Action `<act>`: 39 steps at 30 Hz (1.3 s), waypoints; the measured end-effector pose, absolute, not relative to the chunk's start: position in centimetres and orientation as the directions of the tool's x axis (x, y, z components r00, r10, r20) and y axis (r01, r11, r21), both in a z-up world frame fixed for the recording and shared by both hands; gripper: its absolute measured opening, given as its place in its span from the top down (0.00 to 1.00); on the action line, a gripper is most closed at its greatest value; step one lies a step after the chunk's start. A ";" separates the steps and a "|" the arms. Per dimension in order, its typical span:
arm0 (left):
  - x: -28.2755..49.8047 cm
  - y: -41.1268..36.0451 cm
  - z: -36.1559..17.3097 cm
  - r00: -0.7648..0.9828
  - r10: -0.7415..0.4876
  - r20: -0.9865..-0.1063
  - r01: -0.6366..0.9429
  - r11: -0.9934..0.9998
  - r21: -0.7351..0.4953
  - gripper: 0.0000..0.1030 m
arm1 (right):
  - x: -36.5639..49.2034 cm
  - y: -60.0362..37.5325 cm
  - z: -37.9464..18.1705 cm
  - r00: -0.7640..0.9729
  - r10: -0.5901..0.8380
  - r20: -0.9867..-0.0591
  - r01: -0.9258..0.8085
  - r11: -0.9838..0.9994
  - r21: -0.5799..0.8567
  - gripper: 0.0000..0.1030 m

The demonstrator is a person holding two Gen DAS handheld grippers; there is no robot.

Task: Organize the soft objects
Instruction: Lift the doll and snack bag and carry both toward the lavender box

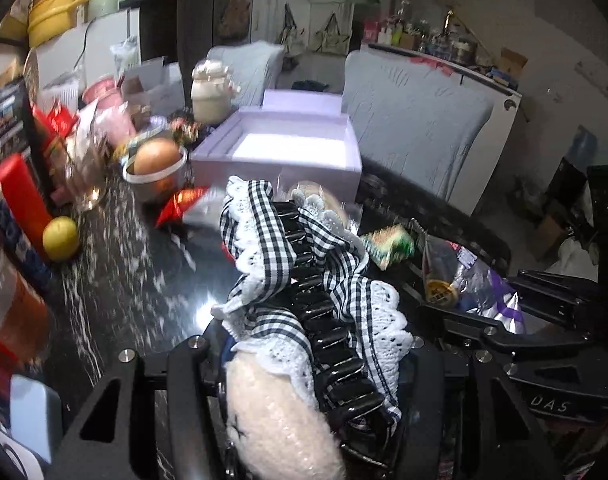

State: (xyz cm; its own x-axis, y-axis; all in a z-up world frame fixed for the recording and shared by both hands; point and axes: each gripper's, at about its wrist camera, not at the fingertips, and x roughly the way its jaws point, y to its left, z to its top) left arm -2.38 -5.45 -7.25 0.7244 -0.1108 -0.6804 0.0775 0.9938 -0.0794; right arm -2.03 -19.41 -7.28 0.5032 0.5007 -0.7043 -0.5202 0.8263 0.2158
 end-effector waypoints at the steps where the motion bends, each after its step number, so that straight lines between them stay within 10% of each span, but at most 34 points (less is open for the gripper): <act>1: -2.1 -5.5 -6.7 0.736 -0.115 -0.667 0.084 0.993 -0.079 0.49 | -1.8 -19.5 -6.9 0.510 0.502 -0.698 -0.523 0.826 0.211 0.63; 39: 13.1 -2.0 4.3 0.921 -0.121 -0.369 0.105 0.992 -0.064 0.49 | 12.9 -17.0 5.2 0.697 0.545 -0.466 -0.573 0.814 0.095 0.63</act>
State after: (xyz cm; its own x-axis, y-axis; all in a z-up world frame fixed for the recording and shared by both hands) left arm 13.13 -1.99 4.28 0.9215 -0.1214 -0.3690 0.1052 0.9924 -0.0638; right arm 12.95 -17.01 5.15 0.6971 0.5452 -0.4656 -0.5733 0.8138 0.0945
